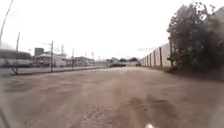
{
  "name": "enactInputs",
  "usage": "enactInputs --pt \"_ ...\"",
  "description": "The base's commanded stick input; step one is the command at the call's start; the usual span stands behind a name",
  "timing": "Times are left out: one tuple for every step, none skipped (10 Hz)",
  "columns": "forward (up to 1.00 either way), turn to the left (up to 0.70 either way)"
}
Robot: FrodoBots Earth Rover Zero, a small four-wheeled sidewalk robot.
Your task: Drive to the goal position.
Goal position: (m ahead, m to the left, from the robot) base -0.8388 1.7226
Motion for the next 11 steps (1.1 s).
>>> enactInputs --pt "0.30 0.00" --pt "0.30 0.00" --pt "0.30 0.00" --pt "0.30 0.00" --pt "0.30 0.00" --pt "0.30 0.00" --pt "0.30 0.00" --pt "0.30 0.00" --pt "0.30 0.00" --pt "0.30 0.00" --pt "0.30 0.00"
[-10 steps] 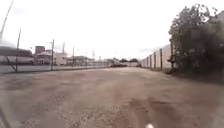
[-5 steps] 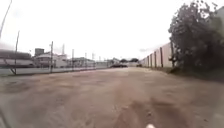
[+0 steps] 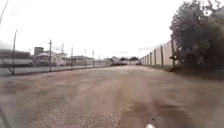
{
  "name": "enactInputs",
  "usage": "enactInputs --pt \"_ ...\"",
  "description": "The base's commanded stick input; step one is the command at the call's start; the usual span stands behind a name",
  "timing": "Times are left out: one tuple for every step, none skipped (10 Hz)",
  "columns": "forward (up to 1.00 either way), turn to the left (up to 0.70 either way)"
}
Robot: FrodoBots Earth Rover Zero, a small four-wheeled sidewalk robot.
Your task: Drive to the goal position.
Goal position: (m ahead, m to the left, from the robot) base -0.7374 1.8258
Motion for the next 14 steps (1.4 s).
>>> enactInputs --pt "0.30 0.00" --pt "0.30 0.00" --pt "0.30 0.00" --pt "0.30 0.00" --pt "0.30 0.00" --pt "0.30 0.00" --pt "0.30 0.00" --pt "0.30 0.00" --pt "0.30 0.00" --pt "0.30 0.00" --pt "0.30 0.00" --pt "0.30 0.00" --pt "0.30 0.00" --pt "0.30 0.00"
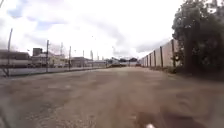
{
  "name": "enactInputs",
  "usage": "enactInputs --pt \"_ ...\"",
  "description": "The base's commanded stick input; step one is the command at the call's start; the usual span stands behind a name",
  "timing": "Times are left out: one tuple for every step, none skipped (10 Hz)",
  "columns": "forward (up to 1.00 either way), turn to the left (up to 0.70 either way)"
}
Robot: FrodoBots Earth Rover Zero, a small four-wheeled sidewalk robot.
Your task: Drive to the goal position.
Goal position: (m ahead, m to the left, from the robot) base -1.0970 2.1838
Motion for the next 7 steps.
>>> enactInputs --pt "0.30 0.00" --pt "0.30 0.00" --pt "0.30 0.00" --pt "0.30 0.00" --pt "0.30 0.00" --pt "0.30 0.00" --pt "0.30 0.00"
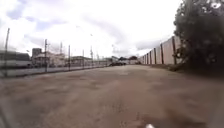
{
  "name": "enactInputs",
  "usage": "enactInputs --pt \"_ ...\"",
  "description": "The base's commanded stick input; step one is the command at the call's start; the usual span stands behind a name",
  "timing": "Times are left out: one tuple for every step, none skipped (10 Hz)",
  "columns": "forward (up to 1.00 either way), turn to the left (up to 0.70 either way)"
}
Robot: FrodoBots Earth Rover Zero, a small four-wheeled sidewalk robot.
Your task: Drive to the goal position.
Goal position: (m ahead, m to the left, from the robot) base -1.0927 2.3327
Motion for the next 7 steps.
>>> enactInputs --pt "0.30 0.00" --pt "0.30 0.00" --pt "0.30 0.00" --pt "0.30 0.00" --pt "0.30 0.00" --pt "0.30 0.00" --pt "0.30 0.00"
